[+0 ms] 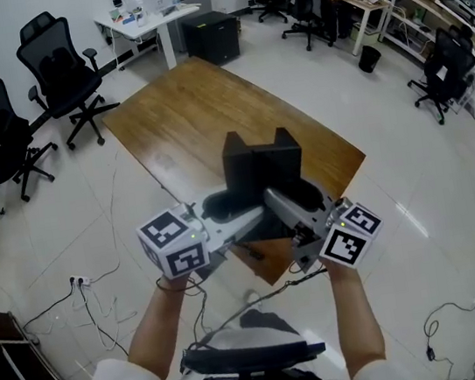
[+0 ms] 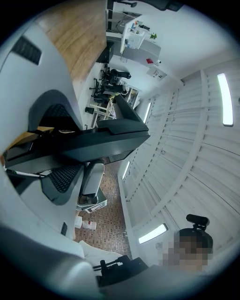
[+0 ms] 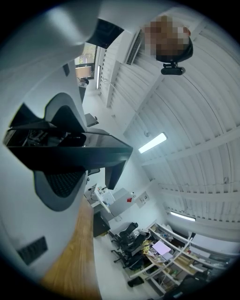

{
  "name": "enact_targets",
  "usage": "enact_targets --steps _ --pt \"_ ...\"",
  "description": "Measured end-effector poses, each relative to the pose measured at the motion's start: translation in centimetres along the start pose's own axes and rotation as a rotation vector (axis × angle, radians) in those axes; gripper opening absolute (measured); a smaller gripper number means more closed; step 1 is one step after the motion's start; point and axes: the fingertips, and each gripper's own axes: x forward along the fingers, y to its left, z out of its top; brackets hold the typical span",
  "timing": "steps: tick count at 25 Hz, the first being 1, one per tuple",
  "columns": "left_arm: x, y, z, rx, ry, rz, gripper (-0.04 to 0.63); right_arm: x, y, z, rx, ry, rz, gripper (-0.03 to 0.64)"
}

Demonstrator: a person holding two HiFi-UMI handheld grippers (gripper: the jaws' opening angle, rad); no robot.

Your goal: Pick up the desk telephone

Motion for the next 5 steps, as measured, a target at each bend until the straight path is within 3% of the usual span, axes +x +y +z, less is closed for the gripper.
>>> enact_targets --steps 5 --pt "0.25 -0.98 -0.29 0.008 -0.005 -0.005 0.217 -0.99 0.29 0.00 -0.014 -0.003 0.003 0.245"
